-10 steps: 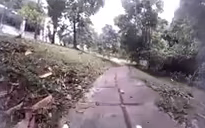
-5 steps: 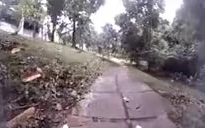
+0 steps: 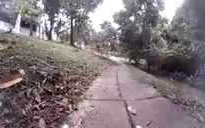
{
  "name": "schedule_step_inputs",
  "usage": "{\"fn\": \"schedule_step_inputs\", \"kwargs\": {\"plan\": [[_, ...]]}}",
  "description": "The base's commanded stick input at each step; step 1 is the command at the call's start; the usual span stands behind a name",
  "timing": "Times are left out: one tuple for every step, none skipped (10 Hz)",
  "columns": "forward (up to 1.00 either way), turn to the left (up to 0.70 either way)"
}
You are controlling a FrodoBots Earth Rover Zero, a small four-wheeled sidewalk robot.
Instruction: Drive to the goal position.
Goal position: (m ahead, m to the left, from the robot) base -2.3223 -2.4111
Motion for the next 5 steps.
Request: {"fn": "schedule_step_inputs", "kwargs": {"plan": [[0.7,-0.04],[0.7,0.0],[0.7,0.0],[0.7,0.0],[0.7,-0.2]]}}
